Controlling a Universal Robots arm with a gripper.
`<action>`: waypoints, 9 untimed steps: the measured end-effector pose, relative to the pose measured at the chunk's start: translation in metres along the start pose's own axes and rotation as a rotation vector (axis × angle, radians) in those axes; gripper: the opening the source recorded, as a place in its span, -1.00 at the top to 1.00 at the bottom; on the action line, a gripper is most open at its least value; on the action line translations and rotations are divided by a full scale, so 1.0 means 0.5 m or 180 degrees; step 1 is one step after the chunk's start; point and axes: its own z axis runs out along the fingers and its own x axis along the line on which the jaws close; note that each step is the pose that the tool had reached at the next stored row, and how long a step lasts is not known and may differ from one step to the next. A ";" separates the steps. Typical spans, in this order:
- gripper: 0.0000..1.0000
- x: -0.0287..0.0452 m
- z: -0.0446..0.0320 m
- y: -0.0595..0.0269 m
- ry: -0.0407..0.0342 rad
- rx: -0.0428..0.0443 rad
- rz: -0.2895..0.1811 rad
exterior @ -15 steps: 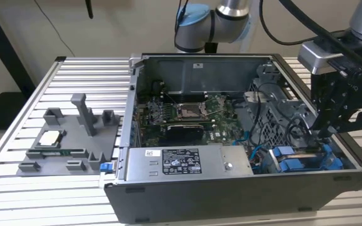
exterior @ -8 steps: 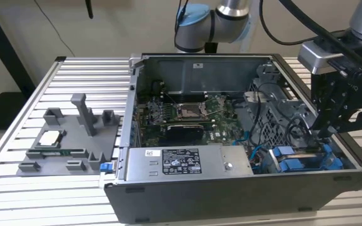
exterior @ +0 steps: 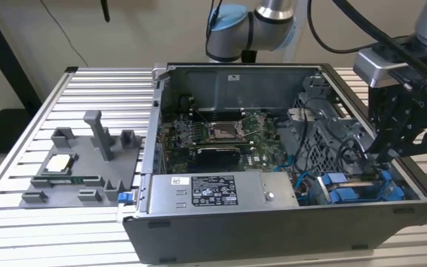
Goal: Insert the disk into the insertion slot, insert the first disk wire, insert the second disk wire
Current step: 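Insert the second disk wire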
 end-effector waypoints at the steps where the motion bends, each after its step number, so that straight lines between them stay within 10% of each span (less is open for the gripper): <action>1: 0.47 0.000 0.000 -0.002 0.0000 -0.0004 0.0000; 9: 0.47 0.001 0.003 -0.028 -0.0002 -0.0058 -0.0001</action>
